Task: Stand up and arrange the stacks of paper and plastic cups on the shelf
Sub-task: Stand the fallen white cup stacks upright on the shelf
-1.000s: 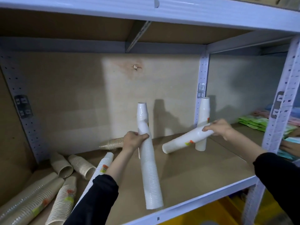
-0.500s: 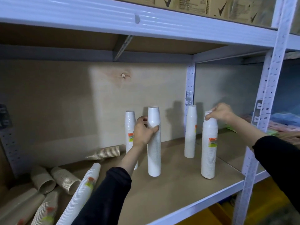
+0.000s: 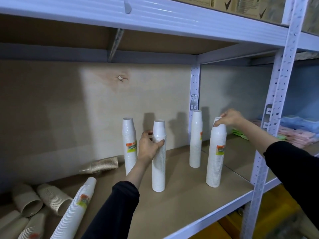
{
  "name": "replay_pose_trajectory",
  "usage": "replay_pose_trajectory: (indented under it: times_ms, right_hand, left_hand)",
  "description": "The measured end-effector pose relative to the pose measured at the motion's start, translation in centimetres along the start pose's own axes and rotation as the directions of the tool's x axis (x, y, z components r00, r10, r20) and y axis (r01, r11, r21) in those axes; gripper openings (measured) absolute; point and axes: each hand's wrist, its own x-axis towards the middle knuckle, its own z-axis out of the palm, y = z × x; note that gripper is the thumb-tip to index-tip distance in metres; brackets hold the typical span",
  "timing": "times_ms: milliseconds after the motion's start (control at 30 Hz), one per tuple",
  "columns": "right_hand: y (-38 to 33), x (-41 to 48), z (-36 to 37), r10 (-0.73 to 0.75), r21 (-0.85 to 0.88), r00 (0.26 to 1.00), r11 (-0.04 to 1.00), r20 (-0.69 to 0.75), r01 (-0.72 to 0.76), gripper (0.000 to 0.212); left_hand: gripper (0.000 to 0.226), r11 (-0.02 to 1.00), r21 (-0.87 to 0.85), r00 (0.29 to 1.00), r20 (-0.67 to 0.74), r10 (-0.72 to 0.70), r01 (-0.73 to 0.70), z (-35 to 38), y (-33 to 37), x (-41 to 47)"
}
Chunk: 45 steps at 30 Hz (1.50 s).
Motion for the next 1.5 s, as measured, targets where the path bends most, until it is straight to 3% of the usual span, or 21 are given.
replay_pose_trajectory:
  times_ms: [400, 767, 1033, 1500]
  right_hand:
    - [-0.4, 0.6, 0.4, 0.005, -0.006, 1.0, 1.0, 0.008, -0.005, 0.058]
    - [-1.2, -0.4, 0.1, -0.042, -0.1, 0.996, 0.994, -0.077, 0.035, 0.053]
    - [-2.3, -2.2, -0.5, -0.09, -0.18, 0.992, 0.981, -0.092, 0.072, 0.049]
    - [-4.2, -6.6, 1.4, -0.188, -0.098, 0.981, 0.978, -0.056, 0.182, 0.035]
  left_hand:
    - [0.059, 0.992, 0.123, 0.997, 0.075, -0.018, 0.008, -0.8, 0.0, 1.3]
    - [0.057, 0.982, 0.188, 0.994, 0.106, -0.021, 0.0, -2.6, 0.6, 0.8]
    - [0.044, 0.976, 0.216, 0.994, 0.098, -0.046, 0.024, -5.0, 0.6, -0.1]
    - [0.036, 0.961, 0.268, 0.992, 0.073, -0.099, 0.076, -7.5, 0.0, -2.2]
